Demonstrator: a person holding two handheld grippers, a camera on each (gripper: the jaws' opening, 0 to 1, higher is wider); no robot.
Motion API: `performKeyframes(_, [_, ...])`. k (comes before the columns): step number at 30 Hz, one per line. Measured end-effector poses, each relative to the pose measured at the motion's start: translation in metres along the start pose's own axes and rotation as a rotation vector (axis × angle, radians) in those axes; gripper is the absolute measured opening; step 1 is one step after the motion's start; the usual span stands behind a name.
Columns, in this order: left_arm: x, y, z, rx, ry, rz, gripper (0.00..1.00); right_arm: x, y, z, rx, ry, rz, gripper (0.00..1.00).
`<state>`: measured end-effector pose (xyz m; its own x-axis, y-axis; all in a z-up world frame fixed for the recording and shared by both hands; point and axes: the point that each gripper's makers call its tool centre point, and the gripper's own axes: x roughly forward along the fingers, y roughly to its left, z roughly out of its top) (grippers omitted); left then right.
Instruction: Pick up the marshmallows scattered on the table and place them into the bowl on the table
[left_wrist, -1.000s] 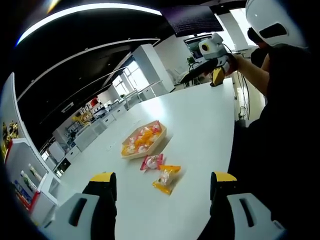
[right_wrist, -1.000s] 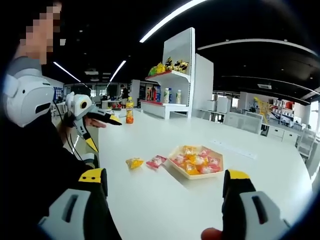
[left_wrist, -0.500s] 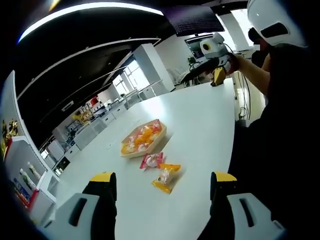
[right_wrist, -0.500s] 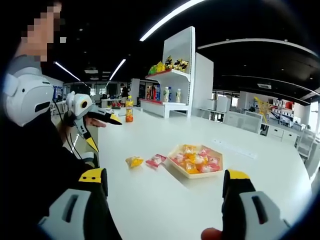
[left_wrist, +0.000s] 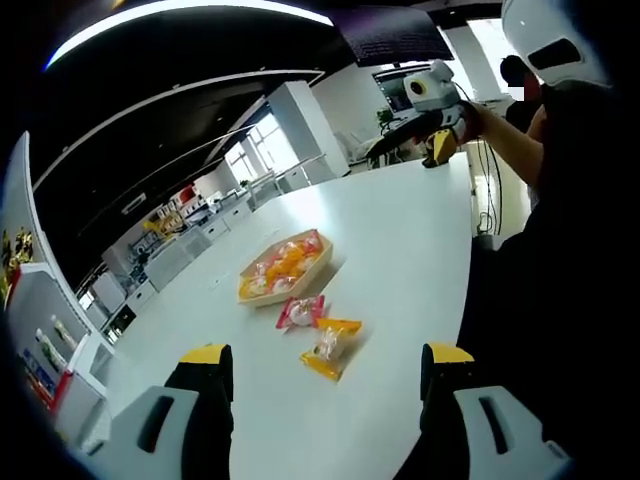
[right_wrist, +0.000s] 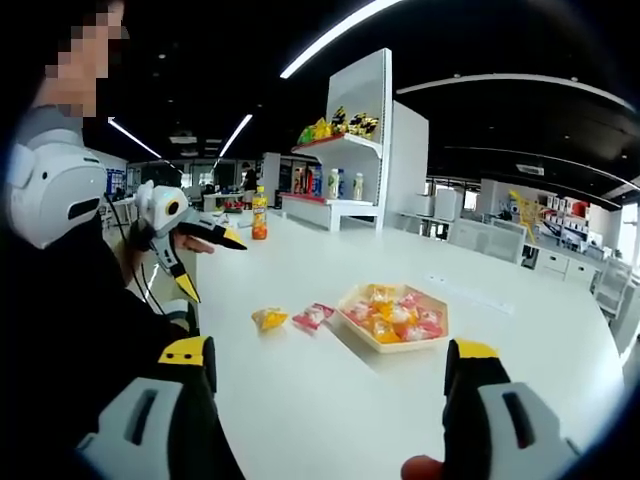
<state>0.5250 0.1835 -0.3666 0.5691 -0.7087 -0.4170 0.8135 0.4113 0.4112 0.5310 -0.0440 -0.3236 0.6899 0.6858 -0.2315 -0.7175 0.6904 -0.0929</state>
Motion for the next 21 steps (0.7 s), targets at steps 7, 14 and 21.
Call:
performKeyframes(7, [0.0009,-0.0013,0.0002,0.0,-0.001,-0.004,0.76,0.0004,0.0003,0.001,0.008,-0.006,0.004,0.9])
performKeyframes(14, [0.0006,-0.0007,-0.0004,-0.003,-0.001,-0.004,0.76,0.0002,0.0012,0.002,0.004,-0.006,0.004,0.9])
performKeyframes(21, [0.0016,-0.0011,-0.0046,-0.005,0.01,-0.008,0.76,0.0015,0.004,0.002,0.008,-0.006,0.014,0.9])
